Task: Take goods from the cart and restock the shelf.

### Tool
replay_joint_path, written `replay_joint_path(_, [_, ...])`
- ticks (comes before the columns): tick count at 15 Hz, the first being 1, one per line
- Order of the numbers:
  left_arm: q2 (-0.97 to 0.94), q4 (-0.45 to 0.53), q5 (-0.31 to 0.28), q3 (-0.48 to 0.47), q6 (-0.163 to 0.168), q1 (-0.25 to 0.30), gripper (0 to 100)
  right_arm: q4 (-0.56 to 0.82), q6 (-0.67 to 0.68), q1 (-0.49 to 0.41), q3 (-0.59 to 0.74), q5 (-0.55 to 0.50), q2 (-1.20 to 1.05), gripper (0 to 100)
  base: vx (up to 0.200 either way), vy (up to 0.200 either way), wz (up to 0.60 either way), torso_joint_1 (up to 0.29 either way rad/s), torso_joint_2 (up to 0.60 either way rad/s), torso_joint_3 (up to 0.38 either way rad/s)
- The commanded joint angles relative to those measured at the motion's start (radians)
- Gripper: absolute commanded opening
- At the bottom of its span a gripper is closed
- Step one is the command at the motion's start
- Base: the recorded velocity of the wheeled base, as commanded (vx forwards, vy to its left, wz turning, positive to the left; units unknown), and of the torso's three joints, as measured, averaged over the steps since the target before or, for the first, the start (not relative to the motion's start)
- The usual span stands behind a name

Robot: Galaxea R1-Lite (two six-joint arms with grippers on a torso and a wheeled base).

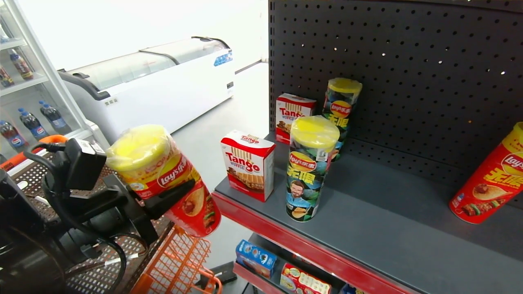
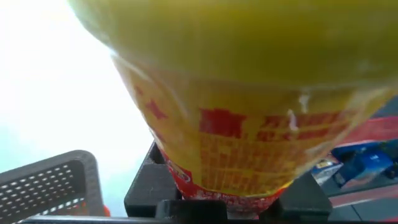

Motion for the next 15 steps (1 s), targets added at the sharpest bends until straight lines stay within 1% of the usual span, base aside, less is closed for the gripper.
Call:
replay_joint_path(1, [-0.004,-0.001,-0.004,0.004,0.001,-0.027,0,0.000,0.000,0.000,0.000,0.000,0.001,100,0.000,0.000,0.00,0.000,0.00,0.000])
replay_joint_path(3, [-0.008,0.005,-0.018,0.016,-0.001,-0.042,0,0.000,0.000,0.000,0.000,0.000,0.001,100,0.000,0.000,0.00,0.000,0.00,0.000])
replay_joint_path(4, [-0.047,0.040,-0.056,0.022,0.001,-0.042,0,0.000,0.000,0.000,0.000,0.000,0.001,100,0.000,0.000,0.00,0.000,0.00,0.000])
replay_joint_path(5, [-0.074,0.091,-0.077,0.019,0.001,-0.042,0,0.000,0.000,0.000,0.000,0.000,0.001,100,0.000,0.000,0.00,0.000,0.00,0.000])
replay_joint_path(6, [-0.105,0.143,-0.085,0.015,0.001,-0.047,0,0.000,-0.002,0.000,0.000,0.002,0.001,100,0.000,0.000,0.00,0.000,0.00,0.000])
replay_joint_path(8, [-0.157,0.209,-0.093,0.015,0.001,-0.082,0,0.000,-0.002,0.000,0.000,0.002,0.001,100,0.000,0.000,0.00,0.000,0.00,0.000])
replay_joint_path(10, [-0.189,0.238,-0.110,0.011,0.001,-0.118,0,0.000,0.000,0.000,0.000,0.000,0.001,100,0.000,0.000,0.00,0.000,0.00,0.000])
replay_joint_path(11, [-0.195,0.244,-0.116,0.007,0.001,-0.144,0,0.000,0.000,0.000,0.000,0.002,0.001,100,0.000,0.000,0.00,0.000,0.00,0.000])
replay_joint_path(14, [-0.203,0.249,-0.123,0.010,0.001,-0.190,0,0.000,-0.002,0.000,0.000,0.000,0.001,100,0.000,0.000,0.00,0.000,0.00,0.000])
replay_joint_path(15, [-0.203,0.263,-0.137,0.008,0.001,-0.200,0,0.000,0.000,0.000,0.000,0.000,0.001,100,0.000,0.000,0.00,0.000,0.00,0.000])
